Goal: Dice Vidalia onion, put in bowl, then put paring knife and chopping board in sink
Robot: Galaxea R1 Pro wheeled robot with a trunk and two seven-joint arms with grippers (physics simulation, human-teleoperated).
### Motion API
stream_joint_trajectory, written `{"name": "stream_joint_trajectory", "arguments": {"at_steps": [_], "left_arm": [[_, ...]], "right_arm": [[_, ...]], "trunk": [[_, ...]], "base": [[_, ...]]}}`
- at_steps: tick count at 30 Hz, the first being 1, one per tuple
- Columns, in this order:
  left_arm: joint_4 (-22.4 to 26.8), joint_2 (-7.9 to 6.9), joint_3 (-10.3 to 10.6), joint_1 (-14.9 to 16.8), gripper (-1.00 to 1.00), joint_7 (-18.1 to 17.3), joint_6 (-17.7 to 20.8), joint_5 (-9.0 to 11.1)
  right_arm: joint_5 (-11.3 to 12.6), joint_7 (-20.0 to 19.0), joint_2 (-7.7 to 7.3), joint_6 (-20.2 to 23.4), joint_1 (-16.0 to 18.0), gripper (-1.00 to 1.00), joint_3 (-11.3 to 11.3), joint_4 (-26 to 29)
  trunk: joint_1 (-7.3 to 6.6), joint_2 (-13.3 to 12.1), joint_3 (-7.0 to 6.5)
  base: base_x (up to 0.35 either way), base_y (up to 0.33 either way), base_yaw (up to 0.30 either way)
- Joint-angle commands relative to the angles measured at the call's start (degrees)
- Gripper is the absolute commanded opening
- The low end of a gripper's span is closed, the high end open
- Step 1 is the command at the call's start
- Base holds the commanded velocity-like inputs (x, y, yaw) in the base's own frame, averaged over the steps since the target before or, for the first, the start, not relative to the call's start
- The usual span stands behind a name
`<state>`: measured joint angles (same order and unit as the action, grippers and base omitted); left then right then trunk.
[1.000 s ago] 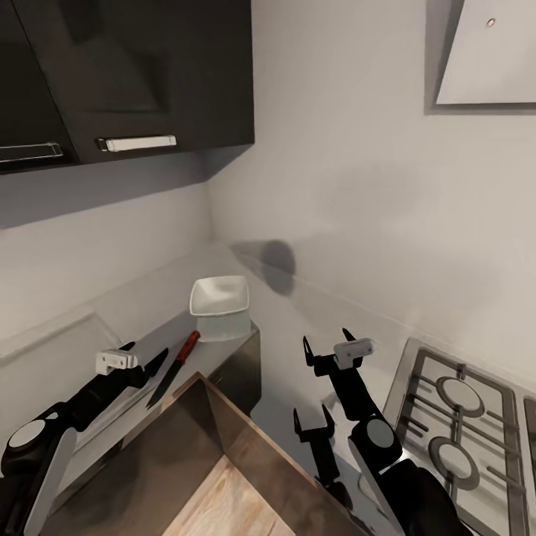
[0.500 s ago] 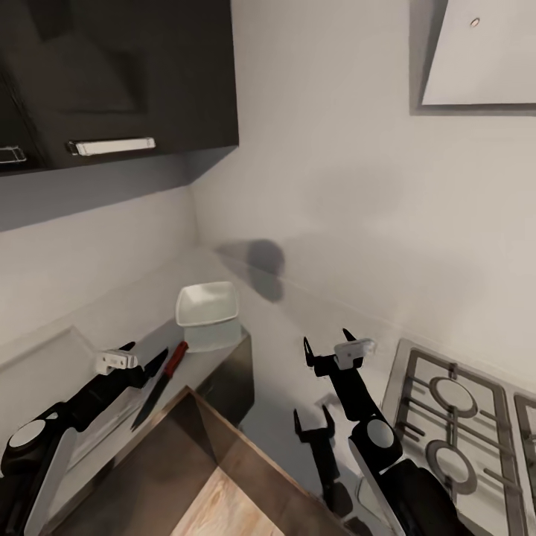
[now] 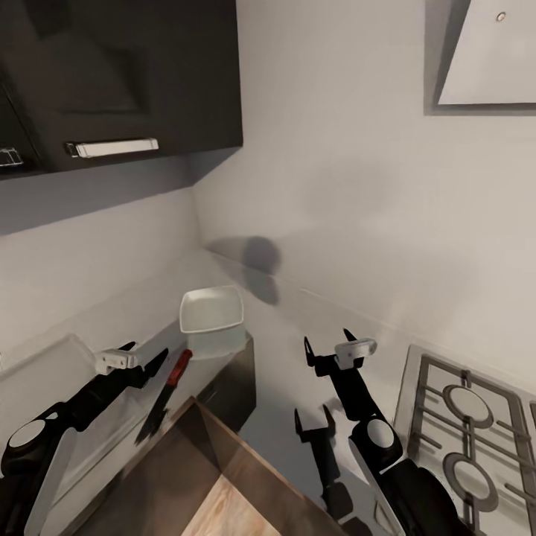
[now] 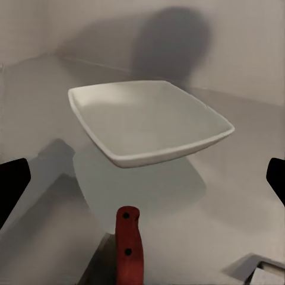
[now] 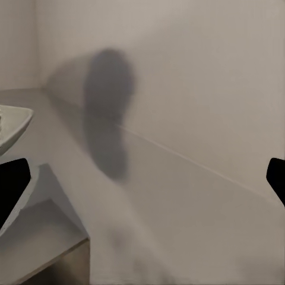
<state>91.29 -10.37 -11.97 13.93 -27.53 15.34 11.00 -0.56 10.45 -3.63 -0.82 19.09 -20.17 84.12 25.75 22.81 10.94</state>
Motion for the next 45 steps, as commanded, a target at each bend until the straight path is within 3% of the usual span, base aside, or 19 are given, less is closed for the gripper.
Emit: {"name": "stream_joint_trajectory", "arguments": {"at_steps": [1,10,19,24,28,31,33,35,36,42,43,45], "left_arm": [[0.0,0.0,-0.1,0.0,1.0,-0.2,0.6,0.6],[0.0,0.21,-0.1,0.1,1.0,0.1,1.5,0.6],[0.0,0.9,0.0,9.3,1.0,1.1,16.1,0.6],[-0.2,1.62,0.6,17.1,1.0,3.4,26.6,0.6],[-0.4,3.77,3.5,24.1,1.0,8.3,36.8,0.5],[-1.0,4.55,6.0,27.3,1.0,13.1,39.9,0.6],[-5.0,4.94,7.4,31.6,1.0,17.0,40.9,0.6],[-8.2,5.13,7.6,34.0,1.0,17.7,41.1,0.6],[-11.8,5.31,7.8,36.6,1.0,18.2,41.2,0.6],[-25.6,5.64,8.0,45.2,1.0,18.9,41.4,0.6],[-30.8,5.68,8.1,48.3,1.0,19.0,41.4,0.6],[-34.8,5.73,8.1,50.4,1.0,19.5,41.3,0.6]], "right_arm": [[-0.1,0.6,-0.03,0.0,0.1,1.0,-0.1,0.0],[-0.1,5.0,0.03,0.1,0.1,1.0,0.0,0.0],[0.0,5.5,0.03,0.1,0.1,1.0,0.0,0.0],[0.0,5.6,0.07,0.1,0.1,1.0,0.0,0.0],[0.0,5.6,0.1,0.1,0.1,1.0,0.0,0.0],[0.0,5.6,0.11,0.1,0.1,1.0,0.0,0.0],[-0.1,5.6,0.11,0.1,0.1,1.0,0.0,0.0],[-0.1,5.6,0.11,0.2,0.1,1.0,0.0,0.0],[-0.1,5.6,0.12,0.2,0.1,1.0,0.0,0.0],[-0.1,5.6,0.12,0.2,0.1,1.0,0.0,0.0],[-0.1,5.6,0.12,0.2,0.1,1.0,0.0,0.0],[-0.1,5.6,0.12,0.1,0.1,1.0,0.0,0.0]], "trunk": [[0.04,0.1,0.11],[0.04,0.1,0.11],[0.04,0.1,0.11],[0.04,0.1,0.11],[0.04,0.1,0.11],[0.04,0.1,0.11],[0.04,0.1,0.11],[0.04,0.1,0.11],[0.04,0.1,0.11],[0.04,0.1,0.11],[0.04,0.1,0.11],[0.04,0.1,0.11]], "base": [[0.041,0.099,0.0],[0.009,0.022,0.0],[0.0,0.0,0.0],[0.0,0.0,0.0],[0.0,0.0,0.0],[0.0,0.0,0.0],[0.0,0.0,0.0],[0.0,0.0,0.0],[0.0,0.0,0.0],[0.0,0.0,0.0],[0.0,0.0,0.0],[0.0,0.0,0.0]]}}
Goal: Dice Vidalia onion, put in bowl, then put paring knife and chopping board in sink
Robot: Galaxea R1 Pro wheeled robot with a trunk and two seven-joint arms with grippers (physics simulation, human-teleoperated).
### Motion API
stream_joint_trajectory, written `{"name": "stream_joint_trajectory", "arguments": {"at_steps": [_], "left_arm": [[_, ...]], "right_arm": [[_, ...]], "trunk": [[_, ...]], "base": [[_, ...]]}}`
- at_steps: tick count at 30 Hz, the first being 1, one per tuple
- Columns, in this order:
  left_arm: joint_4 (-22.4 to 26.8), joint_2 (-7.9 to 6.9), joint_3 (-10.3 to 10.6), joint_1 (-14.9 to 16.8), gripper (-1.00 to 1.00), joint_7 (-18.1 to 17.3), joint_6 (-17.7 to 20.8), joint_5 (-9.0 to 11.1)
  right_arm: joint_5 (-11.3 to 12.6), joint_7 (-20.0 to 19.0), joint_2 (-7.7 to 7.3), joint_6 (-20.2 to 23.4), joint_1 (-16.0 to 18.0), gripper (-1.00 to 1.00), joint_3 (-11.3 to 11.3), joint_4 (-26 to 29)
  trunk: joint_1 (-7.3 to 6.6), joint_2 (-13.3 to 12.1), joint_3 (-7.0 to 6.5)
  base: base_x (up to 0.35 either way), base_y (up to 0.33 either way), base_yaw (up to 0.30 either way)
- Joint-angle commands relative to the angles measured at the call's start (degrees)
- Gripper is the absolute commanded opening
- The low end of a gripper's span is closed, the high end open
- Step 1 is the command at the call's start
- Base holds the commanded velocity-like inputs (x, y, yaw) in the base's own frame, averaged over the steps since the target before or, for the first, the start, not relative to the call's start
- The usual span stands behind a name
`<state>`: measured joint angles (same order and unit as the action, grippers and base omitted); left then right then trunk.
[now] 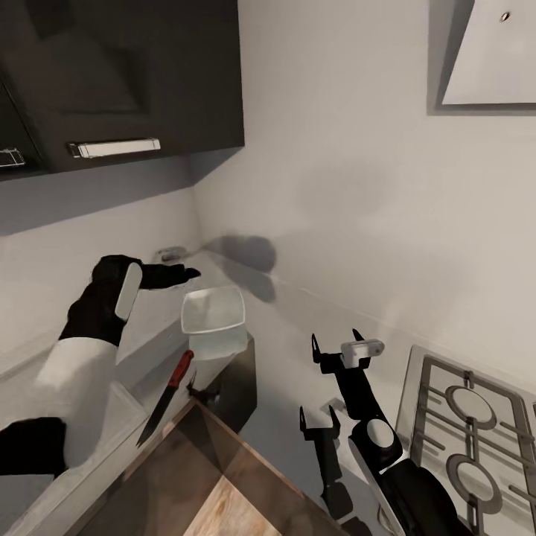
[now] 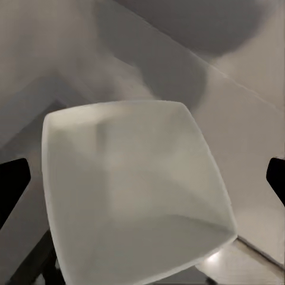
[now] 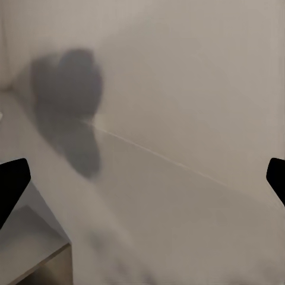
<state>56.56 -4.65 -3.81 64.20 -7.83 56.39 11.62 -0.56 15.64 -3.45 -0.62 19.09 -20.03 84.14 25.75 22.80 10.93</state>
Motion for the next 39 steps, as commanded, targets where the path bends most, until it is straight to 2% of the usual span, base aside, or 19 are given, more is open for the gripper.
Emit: {"name": "stream_joint_trajectory", "arguments": {"at_steps": [1,2,3,4,6,8,13,19,27,39], "left_arm": [[-4.2,0.31,-0.1,2.2,1.0,0.9,0.2,0.0],[-5.5,0.51,-0.1,2.8,1.0,1.4,0.2,0.0],[-8.9,1.34,-0.1,4.4,1.0,3.6,0.2,0.0],[-10.3,1.74,-0.1,5.1,1.0,5.3,0.2,0.0],[-11.8,2.25,-0.1,5.9,1.0,8.1,0.1,0.0],[-12.4,2.4,-0.1,6.2,1.0,9.3,0.1,0.0],[-13.4,2.24,-0.1,6.7,1.0,10.5,0.0,0.1],[-19.9,2.08,-0.1,8.7,1.0,10.9,-0.8,0.1],[-24.2,2.23,-0.1,9.3,1.0,11.1,-1.4,0.0],[-26.9,2.43,-0.1,9.4,1.0,11.1,-1.4,0.0]], "right_arm": [[-0.1,0.4,-0.06,-0.1,0.1,1.0,-0.2,0.0],[-0.1,0.4,-0.06,-0.1,0.1,1.0,-0.2,0.0],[-0.1,0.4,-0.06,-0.1,0.1,1.0,-0.2,0.0],[-0.1,0.4,-0.06,-0.1,0.1,1.0,-0.2,0.0],[-0.1,0.4,-0.06,-0.1,0.1,1.0,-0.2,0.0],[-0.1,0.4,-0.06,-0.1,0.1,1.0,-0.2,0.0],[-0.1,0.4,-0.06,-0.1,0.1,1.0,-0.2,0.0],[-0.1,0.4,-0.06,-0.1,0.1,1.0,-0.2,0.0],[-0.1,0.4,-0.06,-0.1,0.1,1.0,-0.2,0.0],[-0.1,0.4,-0.06,-0.1,0.1,1.0,-0.2,0.0]], "trunk": [[0.03,0.1,0.12],[0.03,0.1,0.12],[0.03,0.1,0.12],[0.03,0.1,0.12],[0.03,0.1,0.12],[0.03,0.1,0.12],[0.03,0.1,0.12],[0.03,0.1,0.12],[0.03,0.1,0.12],[0.03,0.1,0.12]], "base": [[0.0,0.0,0.0],[0.0,0.0,0.0],[0.0,0.0,0.0],[0.0,0.0,0.0],[0.0,0.0,0.0],[0.0,0.0,0.0],[0.0,0.0,0.0],[0.0,0.0,0.0],[0.0,0.0,0.0],[0.0,0.0,0.0]]}}
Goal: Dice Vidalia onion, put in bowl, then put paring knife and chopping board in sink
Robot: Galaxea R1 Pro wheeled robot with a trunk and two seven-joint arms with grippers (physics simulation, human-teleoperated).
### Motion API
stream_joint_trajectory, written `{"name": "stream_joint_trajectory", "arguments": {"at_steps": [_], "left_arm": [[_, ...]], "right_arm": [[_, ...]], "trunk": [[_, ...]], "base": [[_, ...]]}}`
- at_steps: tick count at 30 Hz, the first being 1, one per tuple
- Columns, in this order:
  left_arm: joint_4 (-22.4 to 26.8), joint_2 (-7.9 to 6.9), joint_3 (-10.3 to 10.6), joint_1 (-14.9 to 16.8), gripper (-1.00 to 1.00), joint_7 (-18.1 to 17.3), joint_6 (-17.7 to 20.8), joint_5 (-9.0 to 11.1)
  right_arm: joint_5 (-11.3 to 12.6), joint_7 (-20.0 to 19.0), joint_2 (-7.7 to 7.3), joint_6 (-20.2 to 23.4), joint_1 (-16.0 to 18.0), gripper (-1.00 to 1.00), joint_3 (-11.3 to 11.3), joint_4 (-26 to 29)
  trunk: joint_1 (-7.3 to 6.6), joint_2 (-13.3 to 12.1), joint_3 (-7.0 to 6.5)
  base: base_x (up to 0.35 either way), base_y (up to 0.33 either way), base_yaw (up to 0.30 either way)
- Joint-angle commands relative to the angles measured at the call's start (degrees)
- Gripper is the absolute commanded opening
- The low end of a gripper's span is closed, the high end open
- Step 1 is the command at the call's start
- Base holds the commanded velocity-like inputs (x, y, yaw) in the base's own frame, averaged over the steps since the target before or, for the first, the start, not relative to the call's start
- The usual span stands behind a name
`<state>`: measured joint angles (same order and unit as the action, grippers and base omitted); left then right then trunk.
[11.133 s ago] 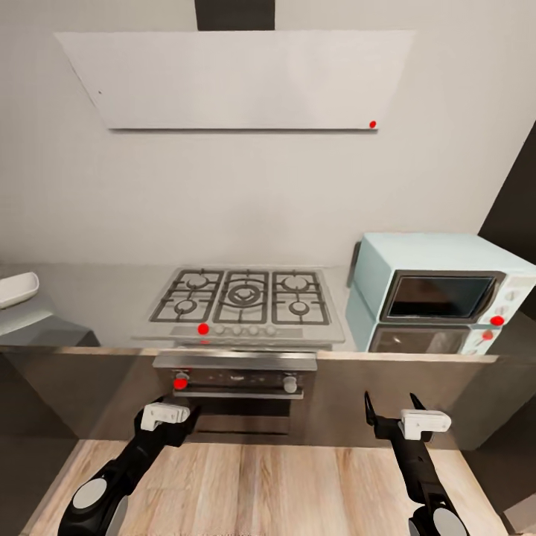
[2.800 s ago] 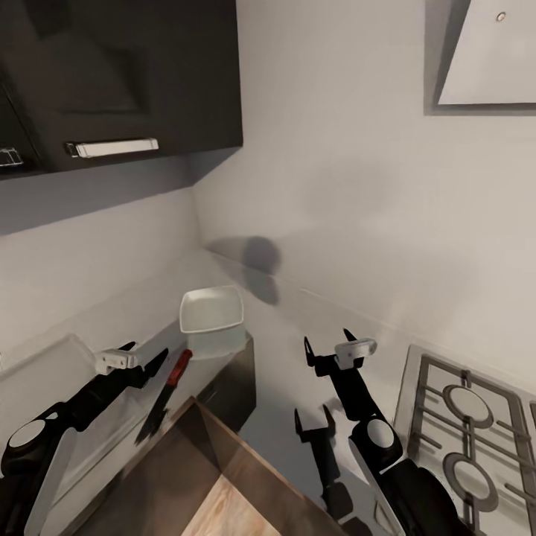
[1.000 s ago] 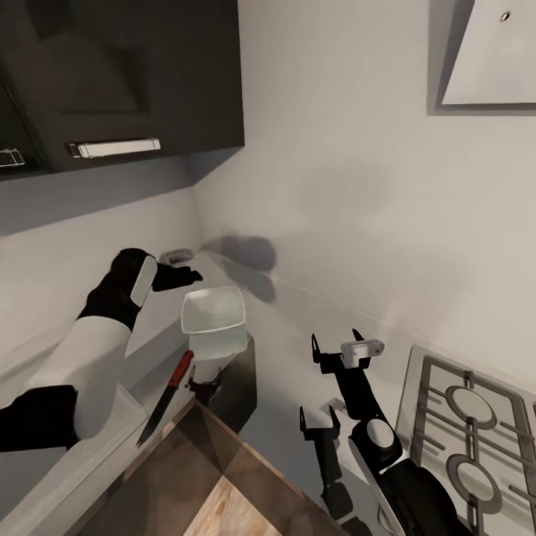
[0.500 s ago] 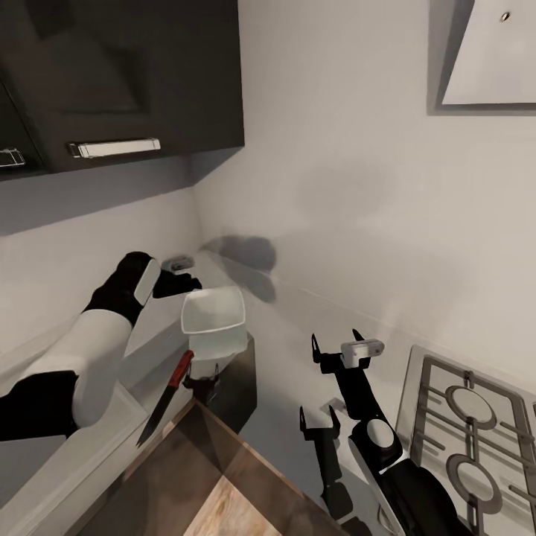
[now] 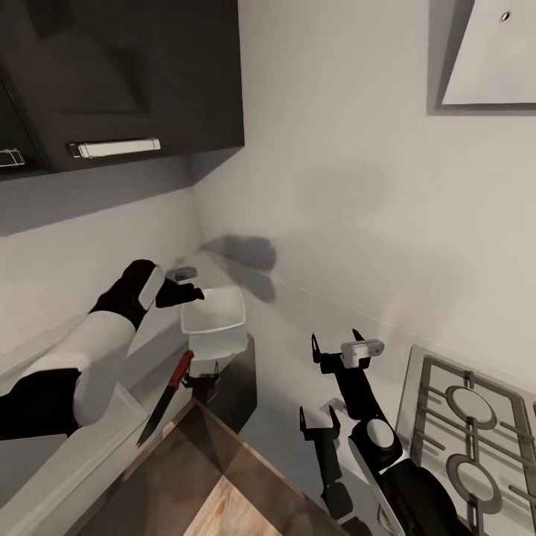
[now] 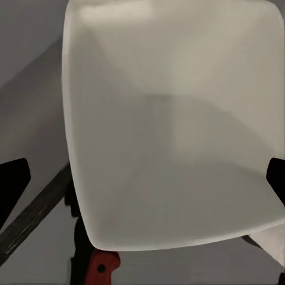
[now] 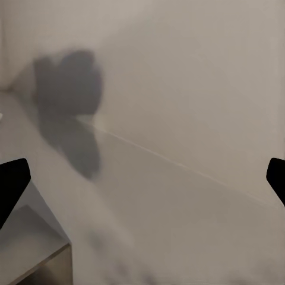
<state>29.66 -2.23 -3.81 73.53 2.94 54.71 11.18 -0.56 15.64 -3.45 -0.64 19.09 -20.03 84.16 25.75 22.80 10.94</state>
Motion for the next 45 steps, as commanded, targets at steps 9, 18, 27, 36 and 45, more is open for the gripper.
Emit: {"name": "stream_joint_trajectory", "arguments": {"at_steps": [9,18,27,36,45], "left_arm": [[-2.1,0.0,-0.1,0.0,1.0,0.3,0.1,0.4],[-5.8,-0.09,-0.1,0.0,1.0,0.2,-3.5,0.4],[-7.4,-0.49,-0.1,0.0,1.0,0.2,-5.7,0.5],[-10.2,-1.82,-0.2,0.0,1.0,0.2,-9.5,0.5],[-10.4,-2.86,-0.5,-0.1,1.0,0.2,-9.8,0.6]], "right_arm": [[-0.1,0.4,-0.06,-0.1,0.1,1.0,-0.2,0.0],[-0.1,0.4,-0.06,-0.1,0.1,1.0,-0.2,0.0],[-0.1,0.4,-0.06,-0.1,0.1,1.0,-0.1,0.0],[-0.1,0.4,-0.06,-0.1,0.1,1.0,-0.1,0.0],[-0.1,0.4,-0.06,-0.1,0.1,1.0,-0.1,0.0]], "trunk": [[0.03,0.1,0.11],[0.03,0.1,0.11],[0.03,0.1,0.11],[0.03,0.1,0.11],[0.03,0.1,0.11]], "base": [[0.0,0.0,0.0],[0.0,0.0,0.0],[0.0,0.0,0.0],[0.0,0.0,0.0],[0.0,0.0,0.0]]}}
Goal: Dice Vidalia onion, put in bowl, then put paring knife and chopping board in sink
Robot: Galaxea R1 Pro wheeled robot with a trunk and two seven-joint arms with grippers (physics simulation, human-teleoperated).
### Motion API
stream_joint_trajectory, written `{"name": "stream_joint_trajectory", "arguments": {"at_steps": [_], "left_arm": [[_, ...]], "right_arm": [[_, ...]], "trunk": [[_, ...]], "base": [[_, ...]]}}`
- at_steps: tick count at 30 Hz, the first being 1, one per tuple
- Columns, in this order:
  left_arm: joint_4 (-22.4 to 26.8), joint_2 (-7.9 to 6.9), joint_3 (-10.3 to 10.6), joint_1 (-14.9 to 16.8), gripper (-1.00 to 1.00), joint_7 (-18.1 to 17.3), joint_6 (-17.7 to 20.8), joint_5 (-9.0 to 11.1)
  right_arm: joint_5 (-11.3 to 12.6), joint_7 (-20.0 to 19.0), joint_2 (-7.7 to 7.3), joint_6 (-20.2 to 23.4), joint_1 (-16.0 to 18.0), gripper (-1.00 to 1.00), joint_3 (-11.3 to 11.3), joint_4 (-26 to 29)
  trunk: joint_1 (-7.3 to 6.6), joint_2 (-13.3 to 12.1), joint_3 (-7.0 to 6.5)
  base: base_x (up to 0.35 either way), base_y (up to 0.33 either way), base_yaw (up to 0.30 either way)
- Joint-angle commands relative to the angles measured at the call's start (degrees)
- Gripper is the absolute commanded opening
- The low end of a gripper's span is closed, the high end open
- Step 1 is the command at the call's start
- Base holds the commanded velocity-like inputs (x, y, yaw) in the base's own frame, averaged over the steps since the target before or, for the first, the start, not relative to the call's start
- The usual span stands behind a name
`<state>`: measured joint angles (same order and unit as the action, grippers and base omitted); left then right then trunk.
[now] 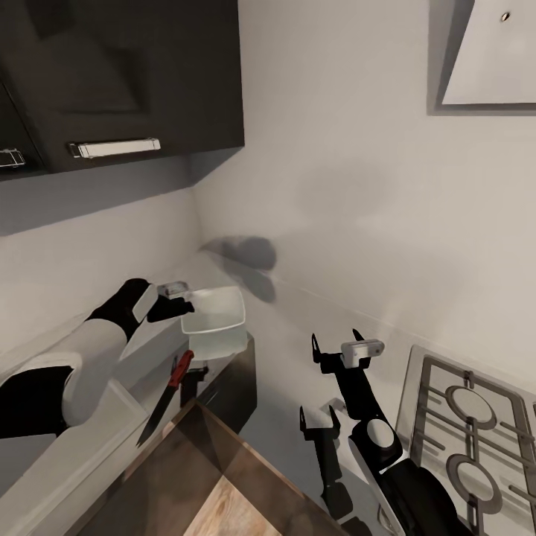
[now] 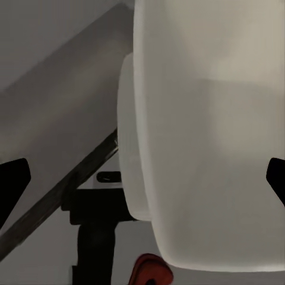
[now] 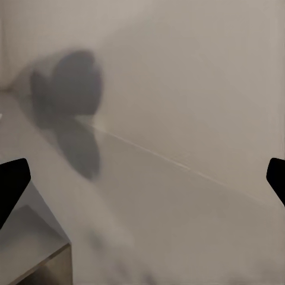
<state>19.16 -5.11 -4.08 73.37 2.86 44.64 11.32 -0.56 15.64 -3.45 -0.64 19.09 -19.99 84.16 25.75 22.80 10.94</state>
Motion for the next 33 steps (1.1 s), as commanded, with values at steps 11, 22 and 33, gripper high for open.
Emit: {"name": "stream_joint_trajectory", "arguments": {"at_steps": [11,22,33], "left_arm": [[-3.0,0.29,-0.4,0.0,1.0,0.3,-2.1,0.5],[-4.8,1.55,-0.4,0.0,1.0,0.3,-4.4,0.5],[-5.9,2.02,-0.4,0.0,1.0,0.2,-5.9,0.5]], "right_arm": [[-0.1,0.4,-0.06,-0.1,0.1,1.0,-0.1,0.0],[-0.1,0.4,-0.06,-0.1,0.1,1.0,-0.2,0.0],[-0.1,0.4,-0.06,-0.1,0.1,1.0,-0.2,0.0]], "trunk": [[0.03,0.1,0.12],[0.03,0.1,0.12],[0.03,0.1,0.12]], "base": [[0.0,0.0,0.0],[0.0,0.0,0.0],[0.0,0.0,0.0]]}}
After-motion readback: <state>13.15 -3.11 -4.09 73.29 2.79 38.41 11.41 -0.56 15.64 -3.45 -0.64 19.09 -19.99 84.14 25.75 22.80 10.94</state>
